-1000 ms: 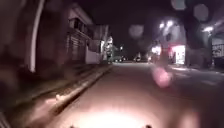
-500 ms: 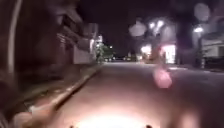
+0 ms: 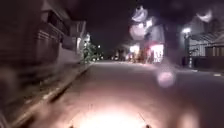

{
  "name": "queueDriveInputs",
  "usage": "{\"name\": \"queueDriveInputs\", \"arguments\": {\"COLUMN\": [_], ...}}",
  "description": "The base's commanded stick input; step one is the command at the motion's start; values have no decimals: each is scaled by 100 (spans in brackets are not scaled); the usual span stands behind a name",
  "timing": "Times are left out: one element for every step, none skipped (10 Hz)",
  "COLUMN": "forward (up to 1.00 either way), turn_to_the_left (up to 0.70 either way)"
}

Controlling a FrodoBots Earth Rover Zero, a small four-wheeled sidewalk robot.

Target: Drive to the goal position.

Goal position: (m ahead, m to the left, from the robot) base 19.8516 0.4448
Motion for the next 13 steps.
{"name": "queueDriveInputs", "arguments": {"forward": [70, 70, 70, 70, 70, 70, 70, 70, 70, 70, 70, 70, 70], "turn_to_the_left": [0, 0, 0, 0, 0, 0, 0, 0, 0, 0, 0, 0, 0]}}
